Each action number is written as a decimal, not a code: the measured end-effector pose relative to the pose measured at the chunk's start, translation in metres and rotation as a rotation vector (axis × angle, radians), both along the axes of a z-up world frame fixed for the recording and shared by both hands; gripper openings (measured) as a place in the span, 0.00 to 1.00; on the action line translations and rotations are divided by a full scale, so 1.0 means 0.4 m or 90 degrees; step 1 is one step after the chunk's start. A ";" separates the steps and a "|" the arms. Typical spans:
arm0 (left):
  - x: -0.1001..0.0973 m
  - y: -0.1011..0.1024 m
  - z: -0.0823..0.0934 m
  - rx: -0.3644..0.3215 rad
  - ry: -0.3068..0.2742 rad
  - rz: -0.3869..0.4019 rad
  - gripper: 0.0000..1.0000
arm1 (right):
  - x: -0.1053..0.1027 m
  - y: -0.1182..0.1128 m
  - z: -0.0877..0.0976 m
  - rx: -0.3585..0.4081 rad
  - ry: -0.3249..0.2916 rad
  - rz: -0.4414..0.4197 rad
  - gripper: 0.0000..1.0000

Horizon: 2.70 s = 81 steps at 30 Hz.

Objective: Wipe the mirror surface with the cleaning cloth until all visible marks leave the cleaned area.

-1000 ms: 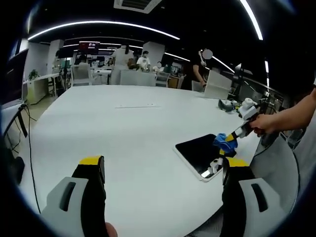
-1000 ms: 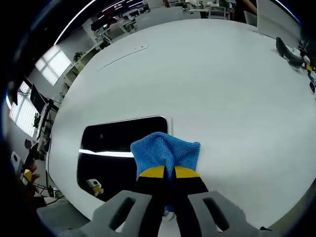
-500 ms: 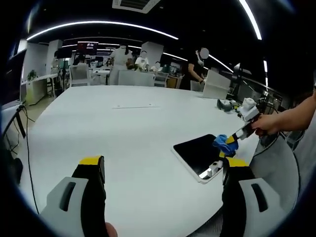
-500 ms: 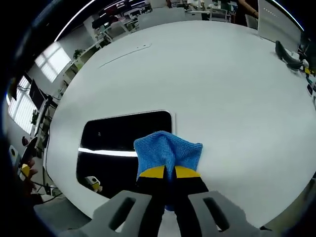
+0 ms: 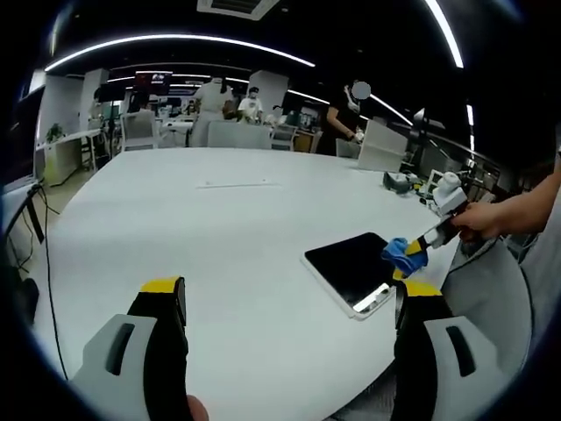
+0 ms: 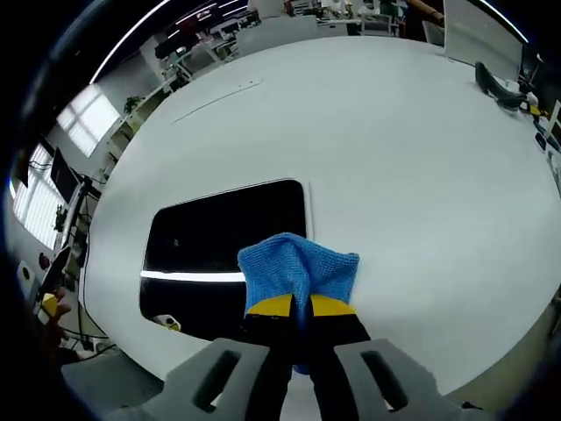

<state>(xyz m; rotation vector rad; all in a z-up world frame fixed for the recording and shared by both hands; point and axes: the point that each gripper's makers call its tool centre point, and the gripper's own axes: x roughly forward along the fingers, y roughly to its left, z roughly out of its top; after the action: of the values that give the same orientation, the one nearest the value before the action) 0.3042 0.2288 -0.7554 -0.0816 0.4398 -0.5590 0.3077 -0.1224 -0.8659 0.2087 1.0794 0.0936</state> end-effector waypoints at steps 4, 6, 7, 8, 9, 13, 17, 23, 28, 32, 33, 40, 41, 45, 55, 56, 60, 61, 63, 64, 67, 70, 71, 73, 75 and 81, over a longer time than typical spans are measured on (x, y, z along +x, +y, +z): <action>0.001 -0.006 -0.004 0.004 -0.001 -0.006 0.99 | -0.012 0.000 0.000 -0.019 0.000 0.019 0.00; 0.001 -0.008 -0.004 0.005 -0.002 -0.008 0.99 | -0.014 0.001 0.000 -0.024 -0.002 0.023 0.00; 0.001 -0.009 -0.004 0.005 -0.002 -0.008 0.99 | -0.014 0.000 0.000 -0.023 -0.002 0.022 0.00; 0.001 -0.009 -0.004 0.005 -0.002 -0.008 0.99 | -0.013 -0.001 0.000 -0.022 0.000 0.018 0.00; 0.002 -0.008 -0.005 0.006 -0.002 -0.008 0.99 | -0.015 -0.002 0.000 -0.018 0.003 0.011 0.00; 0.002 -0.010 -0.005 0.008 -0.002 -0.010 0.99 | -0.033 0.001 0.000 -0.009 0.013 0.003 0.00; 0.001 -0.008 -0.008 0.010 0.000 -0.011 0.99 | -0.040 0.001 -0.001 -0.011 0.018 0.008 0.00; 0.007 -0.005 -0.005 0.007 0.000 -0.009 0.99 | -0.038 0.002 -0.003 -0.013 0.018 0.006 0.00; 0.012 0.001 -0.008 0.005 0.001 -0.005 0.99 | -0.037 0.001 -0.002 -0.008 0.018 -0.002 0.00; 0.017 0.003 -0.003 -0.008 -0.002 0.004 0.99 | -0.037 0.010 0.000 -0.004 0.017 0.000 0.00; 0.016 0.002 -0.004 -0.003 -0.002 0.002 0.99 | -0.037 0.012 -0.001 -0.003 0.018 0.002 0.00; 0.017 0.000 -0.007 -0.002 -0.001 0.000 0.99 | -0.037 0.024 -0.002 -0.001 0.022 0.004 0.00; 0.017 0.000 -0.006 -0.001 -0.002 0.000 0.99 | -0.037 0.026 -0.002 -0.001 0.022 0.004 0.00; 0.017 -0.003 -0.007 -0.003 -0.002 -0.001 0.99 | -0.037 0.040 -0.002 0.002 0.023 0.004 0.00; 0.018 -0.007 -0.012 -0.003 -0.001 -0.003 0.99 | -0.038 0.097 -0.001 0.014 0.025 0.009 0.00; 0.019 -0.007 -0.012 -0.002 -0.001 -0.003 0.99 | -0.037 0.100 -0.001 0.014 0.025 0.006 0.00; 0.024 -0.009 -0.011 -0.004 -0.004 -0.005 0.99 | -0.032 0.109 -0.001 0.012 0.022 -0.003 0.00; 0.026 -0.009 -0.011 -0.003 -0.005 -0.007 0.99 | -0.031 0.114 -0.001 0.012 0.022 -0.001 0.00; 0.030 -0.009 -0.010 -0.002 -0.006 -0.009 0.99 | -0.030 0.122 -0.001 0.009 0.020 0.006 0.00; 0.032 -0.009 -0.009 -0.002 -0.006 -0.010 0.99 | -0.030 0.124 -0.001 0.009 0.020 0.008 0.00; 0.034 -0.009 -0.002 0.001 -0.009 -0.016 0.99 | -0.028 0.137 -0.002 0.012 0.024 0.012 0.00; 0.039 0.000 0.003 0.000 -0.012 -0.015 0.99 | -0.027 0.155 -0.002 0.011 0.023 0.016 0.00; 0.039 0.003 0.000 0.003 -0.011 -0.016 0.99 | -0.026 0.160 -0.002 0.011 0.022 0.018 0.00; 0.039 0.007 -0.001 0.005 -0.010 -0.016 0.99 | -0.024 0.168 -0.002 0.013 0.021 0.016 0.00; 0.042 0.011 -0.002 0.005 -0.010 -0.014 0.99 | -0.021 0.172 -0.002 0.019 0.020 0.013 0.00; 0.053 0.008 0.009 0.004 -0.013 -0.016 0.99 | -0.023 0.215 -0.001 0.032 0.028 0.026 0.00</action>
<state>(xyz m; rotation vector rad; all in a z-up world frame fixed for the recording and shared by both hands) 0.3253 0.2320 -0.7519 -0.0646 0.4237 -0.5828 0.2985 -0.0363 -0.8664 0.2348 1.1258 0.1532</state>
